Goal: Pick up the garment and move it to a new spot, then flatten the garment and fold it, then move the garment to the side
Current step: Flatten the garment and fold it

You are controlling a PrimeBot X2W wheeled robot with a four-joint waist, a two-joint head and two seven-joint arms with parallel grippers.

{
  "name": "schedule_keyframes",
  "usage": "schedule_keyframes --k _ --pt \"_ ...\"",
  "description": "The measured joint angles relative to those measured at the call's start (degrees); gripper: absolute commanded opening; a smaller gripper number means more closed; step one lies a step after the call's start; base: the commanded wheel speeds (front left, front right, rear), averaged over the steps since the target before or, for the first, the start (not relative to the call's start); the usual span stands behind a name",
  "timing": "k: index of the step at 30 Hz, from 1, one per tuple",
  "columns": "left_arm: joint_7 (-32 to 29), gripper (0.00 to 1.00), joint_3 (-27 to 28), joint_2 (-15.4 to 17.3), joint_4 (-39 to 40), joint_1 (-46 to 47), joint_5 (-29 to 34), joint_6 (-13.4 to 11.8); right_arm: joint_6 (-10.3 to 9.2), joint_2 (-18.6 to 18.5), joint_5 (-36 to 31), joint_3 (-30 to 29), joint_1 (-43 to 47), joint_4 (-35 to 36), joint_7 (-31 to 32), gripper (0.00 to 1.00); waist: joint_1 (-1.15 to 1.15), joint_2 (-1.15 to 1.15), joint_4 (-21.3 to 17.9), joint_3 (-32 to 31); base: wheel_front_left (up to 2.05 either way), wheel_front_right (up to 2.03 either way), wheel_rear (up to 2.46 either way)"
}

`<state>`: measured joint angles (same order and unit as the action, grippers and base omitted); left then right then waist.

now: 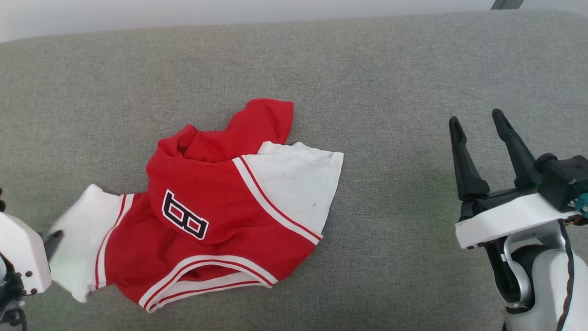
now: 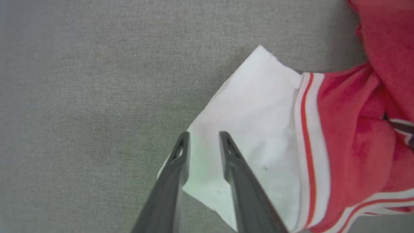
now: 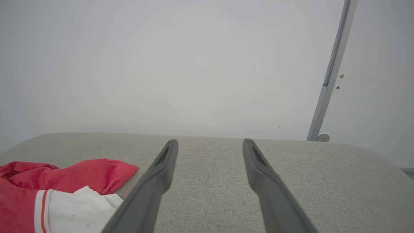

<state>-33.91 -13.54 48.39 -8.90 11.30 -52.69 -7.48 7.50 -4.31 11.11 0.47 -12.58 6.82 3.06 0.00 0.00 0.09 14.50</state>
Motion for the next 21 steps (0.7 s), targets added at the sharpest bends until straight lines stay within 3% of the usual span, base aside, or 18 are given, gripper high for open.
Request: schedule_keyframes --k 10,21 --pt "-8.27 1.0 -2.15 2.03 -1.3 0.98 -1.36 -0.52 0.0 -0.33 0.55 0.99 -0.18 0.01 1.31 1.0 0.0 0.0 0.06 0.76 0.0 0.0 0.0" --pt "-8.25 1.0 -4.85 -1.79 -11.14 5.8 -0.69 1.24 0.0 -1.53 1.26 2.98 -1.48 0.09 3.47 1.0 0.0 0.0 0.21 2.81 0.0 0.0 0.0"
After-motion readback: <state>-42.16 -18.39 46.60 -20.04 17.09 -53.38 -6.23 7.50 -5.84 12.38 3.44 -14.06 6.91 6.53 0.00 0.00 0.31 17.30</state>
